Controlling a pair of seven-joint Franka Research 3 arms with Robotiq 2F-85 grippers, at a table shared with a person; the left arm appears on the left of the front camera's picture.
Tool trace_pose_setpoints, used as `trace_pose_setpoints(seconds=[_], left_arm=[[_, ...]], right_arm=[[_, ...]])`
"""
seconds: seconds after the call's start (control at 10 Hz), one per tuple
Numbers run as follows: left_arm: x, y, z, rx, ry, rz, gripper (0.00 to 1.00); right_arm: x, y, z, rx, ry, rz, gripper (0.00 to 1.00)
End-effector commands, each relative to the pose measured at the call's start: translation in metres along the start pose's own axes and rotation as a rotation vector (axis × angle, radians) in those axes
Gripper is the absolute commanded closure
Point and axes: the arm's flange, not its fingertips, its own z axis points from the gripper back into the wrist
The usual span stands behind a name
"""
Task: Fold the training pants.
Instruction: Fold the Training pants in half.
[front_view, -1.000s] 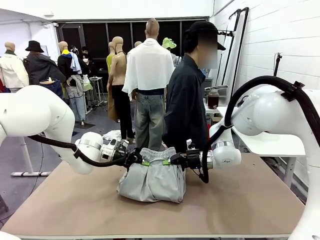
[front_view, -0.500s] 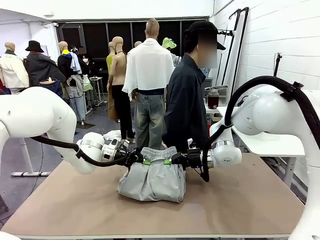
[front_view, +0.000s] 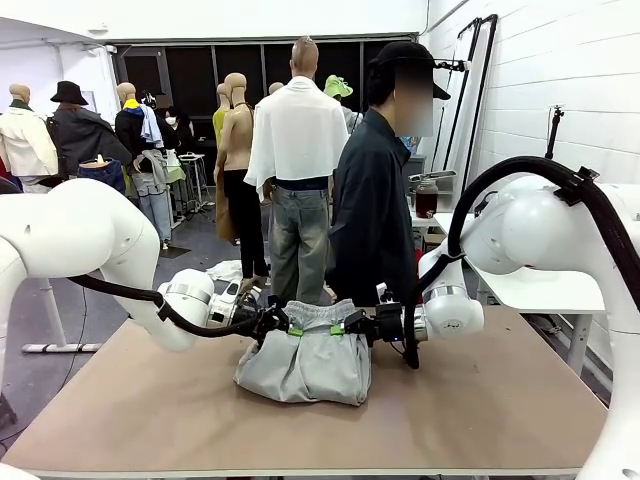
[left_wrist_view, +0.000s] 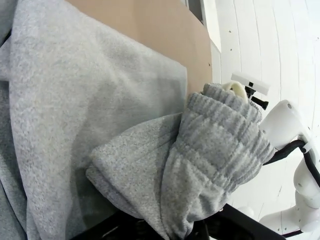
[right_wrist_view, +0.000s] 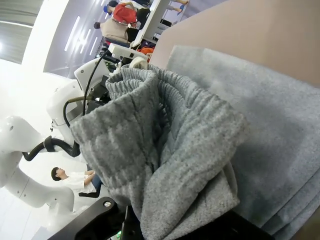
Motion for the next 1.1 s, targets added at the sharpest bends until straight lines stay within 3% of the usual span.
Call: trace_pose_setpoints(seconds=[0.0,0.3,0.8,1.0], left_arm=[[0.007,0.004,0.009,0.066,-0.035,0.046,1.0],[0.006,0.003,0.012,0.087,-0.045,0.075,1.0],[0.006,0.004,0.019,0.057,-0.059,0.082,0.03],[0.004,0.003,0.024,0.057,-0.065,0.081,0.0]], right_arm=[[0.014,-0.011,0.006,-0.022,-0.067,-0.034,1.0],[0.014,-0.014,0.006,-0.021,-0.081,-0.066,1.0],[0.011,-0.008,0.022,-0.025,-0.111,-0.097,0.01],[0.009,-0.004,0.037,-0.052,-0.124,-0.107,0.0]])
